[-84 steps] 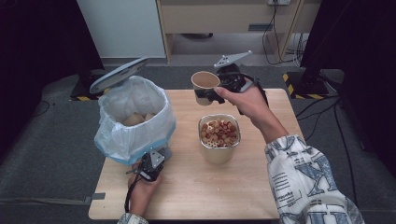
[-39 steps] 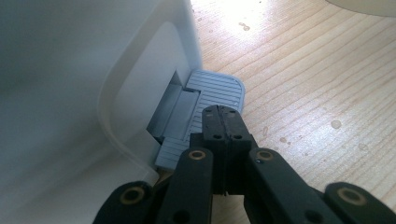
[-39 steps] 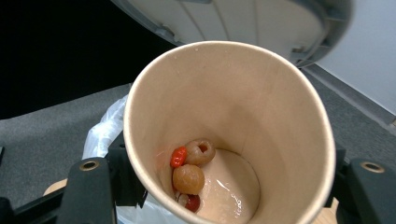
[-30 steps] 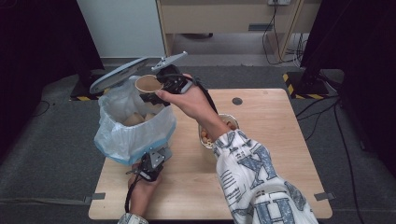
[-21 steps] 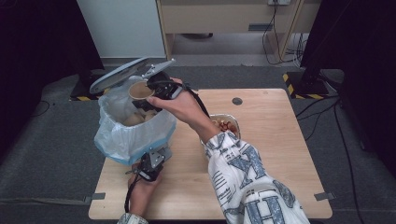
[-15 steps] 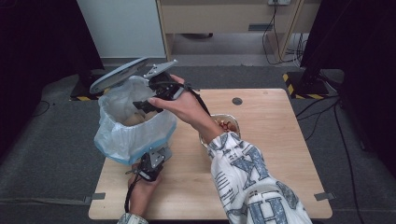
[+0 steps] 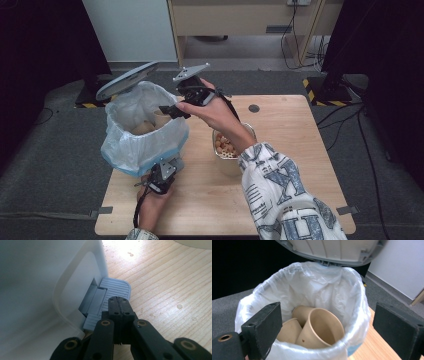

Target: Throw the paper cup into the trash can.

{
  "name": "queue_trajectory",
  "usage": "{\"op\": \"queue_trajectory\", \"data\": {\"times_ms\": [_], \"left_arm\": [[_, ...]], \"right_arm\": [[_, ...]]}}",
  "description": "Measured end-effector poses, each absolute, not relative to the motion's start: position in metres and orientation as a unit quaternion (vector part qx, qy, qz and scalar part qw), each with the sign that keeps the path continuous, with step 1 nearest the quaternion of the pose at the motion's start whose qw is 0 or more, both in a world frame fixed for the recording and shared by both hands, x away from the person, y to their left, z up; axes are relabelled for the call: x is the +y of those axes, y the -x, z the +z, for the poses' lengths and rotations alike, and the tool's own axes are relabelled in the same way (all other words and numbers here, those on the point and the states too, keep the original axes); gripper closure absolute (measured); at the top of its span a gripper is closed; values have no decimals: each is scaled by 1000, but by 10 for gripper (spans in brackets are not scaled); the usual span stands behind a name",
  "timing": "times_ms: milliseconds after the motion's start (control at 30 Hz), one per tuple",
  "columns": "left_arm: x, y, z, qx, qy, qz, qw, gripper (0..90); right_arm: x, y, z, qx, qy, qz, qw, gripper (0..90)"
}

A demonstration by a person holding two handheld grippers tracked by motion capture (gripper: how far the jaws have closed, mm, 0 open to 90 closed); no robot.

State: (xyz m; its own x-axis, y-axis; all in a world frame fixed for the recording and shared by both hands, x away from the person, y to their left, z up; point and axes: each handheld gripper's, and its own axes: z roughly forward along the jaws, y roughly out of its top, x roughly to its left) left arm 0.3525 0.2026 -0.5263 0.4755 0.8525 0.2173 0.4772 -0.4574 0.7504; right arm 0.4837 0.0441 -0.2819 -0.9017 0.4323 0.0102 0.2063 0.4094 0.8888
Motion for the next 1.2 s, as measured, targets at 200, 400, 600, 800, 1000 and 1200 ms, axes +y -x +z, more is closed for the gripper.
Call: {"op": "queue_trajectory", "data": {"times_ms": [200,400,600,800,1000,1200], "left_arm": [[202,-352,-526,415,-800,299,314,892],[202,-352,-526,416,-799,299,314,892],[202,-353,-526,415,-800,298,315,893],[202,-353,-526,415,-800,298,315,892],[202,-353,-526,415,-800,298,315,893],[202,-352,-526,413,-801,303,310,890]], "right_arm": [[26,-487,-286,829,-206,507,116,90],[9,-490,-289,826,-219,506,120,90],[-4,-492,-290,823,-227,505,125,90],[-18,-494,-291,820,-236,506,129,92],[-31,-496,-293,815,-247,507,132,94],[-48,-497,-296,812,-256,505,139,94]]}}
